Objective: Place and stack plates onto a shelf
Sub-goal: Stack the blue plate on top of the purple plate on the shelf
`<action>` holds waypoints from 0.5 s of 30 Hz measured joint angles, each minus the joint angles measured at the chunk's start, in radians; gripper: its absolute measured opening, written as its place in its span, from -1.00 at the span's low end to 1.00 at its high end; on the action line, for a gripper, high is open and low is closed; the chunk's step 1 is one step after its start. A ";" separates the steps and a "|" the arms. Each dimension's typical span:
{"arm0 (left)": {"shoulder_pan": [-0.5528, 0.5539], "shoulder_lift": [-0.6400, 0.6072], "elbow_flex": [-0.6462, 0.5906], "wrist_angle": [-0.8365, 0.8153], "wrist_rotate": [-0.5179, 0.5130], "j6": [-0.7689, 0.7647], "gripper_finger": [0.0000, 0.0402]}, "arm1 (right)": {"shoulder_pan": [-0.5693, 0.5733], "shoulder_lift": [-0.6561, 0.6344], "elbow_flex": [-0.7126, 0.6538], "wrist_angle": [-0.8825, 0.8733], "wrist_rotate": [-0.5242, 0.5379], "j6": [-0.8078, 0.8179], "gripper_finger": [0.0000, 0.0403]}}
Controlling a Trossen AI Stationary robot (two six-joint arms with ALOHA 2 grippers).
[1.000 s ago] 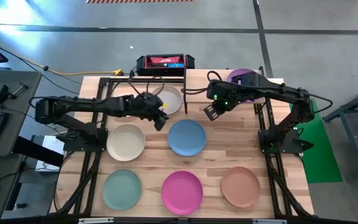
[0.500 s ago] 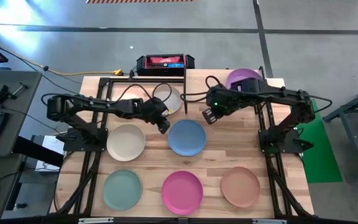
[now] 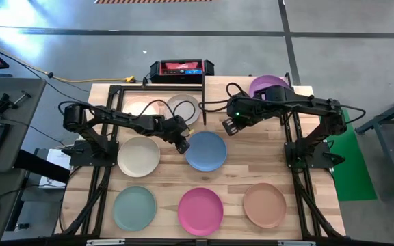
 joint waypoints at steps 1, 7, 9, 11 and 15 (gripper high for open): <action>-0.002 0.008 0.000 0.008 0.000 -0.004 -0.42 | 0.000 0.000 0.000 0.001 0.000 0.000 -0.69; -0.004 0.054 0.000 0.028 0.024 -0.025 -0.42 | 0.000 0.000 0.000 0.002 -0.001 0.000 -0.69; -0.004 0.069 0.000 0.043 0.041 -0.025 -0.42 | 0.000 0.000 0.000 0.002 -0.001 0.000 -0.69; -0.004 0.077 0.000 0.052 0.053 -0.032 -0.42 | 0.000 0.000 0.000 0.003 -0.001 0.000 -0.69; -0.007 0.081 0.000 0.076 0.057 -0.032 -0.42 | 0.000 0.000 0.000 0.004 0.002 0.000 -0.69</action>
